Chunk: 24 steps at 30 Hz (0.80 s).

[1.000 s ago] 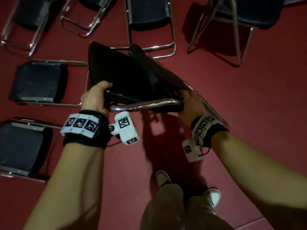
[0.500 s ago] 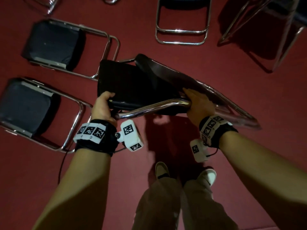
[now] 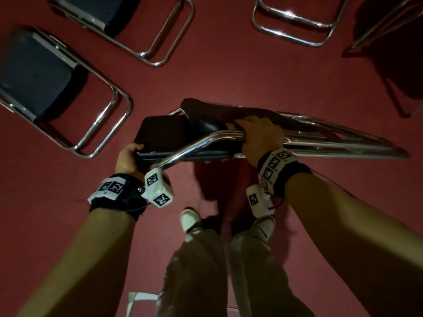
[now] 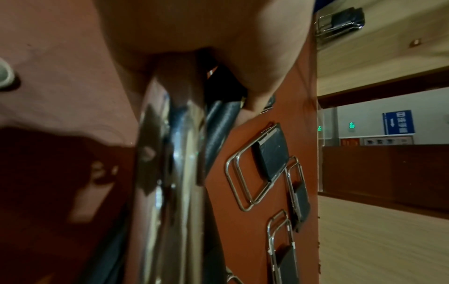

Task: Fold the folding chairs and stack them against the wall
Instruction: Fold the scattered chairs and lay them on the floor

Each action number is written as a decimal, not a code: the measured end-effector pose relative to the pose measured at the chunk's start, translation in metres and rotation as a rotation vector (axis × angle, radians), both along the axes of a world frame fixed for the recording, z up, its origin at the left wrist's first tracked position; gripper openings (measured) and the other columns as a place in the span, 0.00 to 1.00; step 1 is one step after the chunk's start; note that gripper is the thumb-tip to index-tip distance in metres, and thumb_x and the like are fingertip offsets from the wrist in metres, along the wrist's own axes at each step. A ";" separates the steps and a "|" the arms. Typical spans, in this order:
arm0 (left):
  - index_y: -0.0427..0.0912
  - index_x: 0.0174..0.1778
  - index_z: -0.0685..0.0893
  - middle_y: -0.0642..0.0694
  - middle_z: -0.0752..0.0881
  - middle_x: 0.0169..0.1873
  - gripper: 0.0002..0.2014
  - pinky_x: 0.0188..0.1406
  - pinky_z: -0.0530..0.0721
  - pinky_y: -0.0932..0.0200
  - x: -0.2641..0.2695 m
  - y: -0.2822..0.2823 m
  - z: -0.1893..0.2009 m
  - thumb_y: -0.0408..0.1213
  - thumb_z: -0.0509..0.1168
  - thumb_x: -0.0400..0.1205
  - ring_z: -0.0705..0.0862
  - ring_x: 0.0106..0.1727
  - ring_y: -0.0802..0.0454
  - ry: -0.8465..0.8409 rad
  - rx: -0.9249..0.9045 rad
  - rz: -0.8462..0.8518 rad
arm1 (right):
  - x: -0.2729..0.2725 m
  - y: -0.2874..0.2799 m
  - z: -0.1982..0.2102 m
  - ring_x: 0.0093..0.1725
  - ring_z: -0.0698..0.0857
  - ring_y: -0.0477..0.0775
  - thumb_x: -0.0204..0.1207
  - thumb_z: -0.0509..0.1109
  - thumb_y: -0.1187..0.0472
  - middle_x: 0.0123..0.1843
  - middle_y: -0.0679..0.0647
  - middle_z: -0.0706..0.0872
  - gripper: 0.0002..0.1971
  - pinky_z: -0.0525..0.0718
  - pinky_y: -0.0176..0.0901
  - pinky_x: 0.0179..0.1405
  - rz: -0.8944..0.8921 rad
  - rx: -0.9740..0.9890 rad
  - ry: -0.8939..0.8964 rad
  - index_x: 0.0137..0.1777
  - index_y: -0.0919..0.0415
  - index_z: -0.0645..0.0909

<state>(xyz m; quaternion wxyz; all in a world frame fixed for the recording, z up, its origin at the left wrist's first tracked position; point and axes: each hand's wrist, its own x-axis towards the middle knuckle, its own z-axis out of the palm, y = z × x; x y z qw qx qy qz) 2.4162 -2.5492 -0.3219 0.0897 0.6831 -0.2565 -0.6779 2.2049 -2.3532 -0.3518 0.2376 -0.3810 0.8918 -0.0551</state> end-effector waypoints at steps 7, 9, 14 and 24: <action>0.36 0.43 0.79 0.40 0.87 0.24 0.12 0.18 0.86 0.56 0.063 -0.024 -0.053 0.41 0.59 0.87 0.88 0.22 0.46 0.032 0.191 -0.073 | 0.062 -0.016 -0.049 0.68 0.77 0.64 0.70 0.71 0.60 0.74 0.51 0.79 0.33 0.77 0.60 0.62 0.023 0.023 0.034 0.77 0.47 0.75; 0.36 0.43 0.78 0.40 0.86 0.24 0.12 0.15 0.84 0.54 0.078 -0.032 -0.074 0.41 0.61 0.87 0.87 0.20 0.46 0.013 0.227 -0.080 | 0.080 -0.021 -0.062 0.71 0.75 0.63 0.69 0.72 0.58 0.77 0.52 0.76 0.34 0.74 0.62 0.67 0.005 0.043 0.039 0.78 0.47 0.73; 0.38 0.46 0.77 0.39 0.81 0.40 0.09 0.15 0.84 0.55 0.115 -0.052 -0.140 0.41 0.63 0.86 0.86 0.21 0.45 -0.024 0.250 -0.157 | 0.128 -0.031 -0.106 0.60 0.80 0.64 0.64 0.67 0.57 0.66 0.55 0.80 0.28 0.74 0.60 0.58 -0.087 0.011 0.132 0.68 0.53 0.78; 0.37 0.78 0.76 0.37 0.81 0.73 0.24 0.54 0.88 0.37 0.172 -0.081 -0.225 0.41 0.62 0.86 0.84 0.66 0.35 0.106 0.229 -0.348 | 0.191 -0.041 -0.171 0.63 0.76 0.63 0.65 0.76 0.63 0.63 0.57 0.77 0.27 0.71 0.62 0.66 -0.172 0.102 0.206 0.65 0.56 0.74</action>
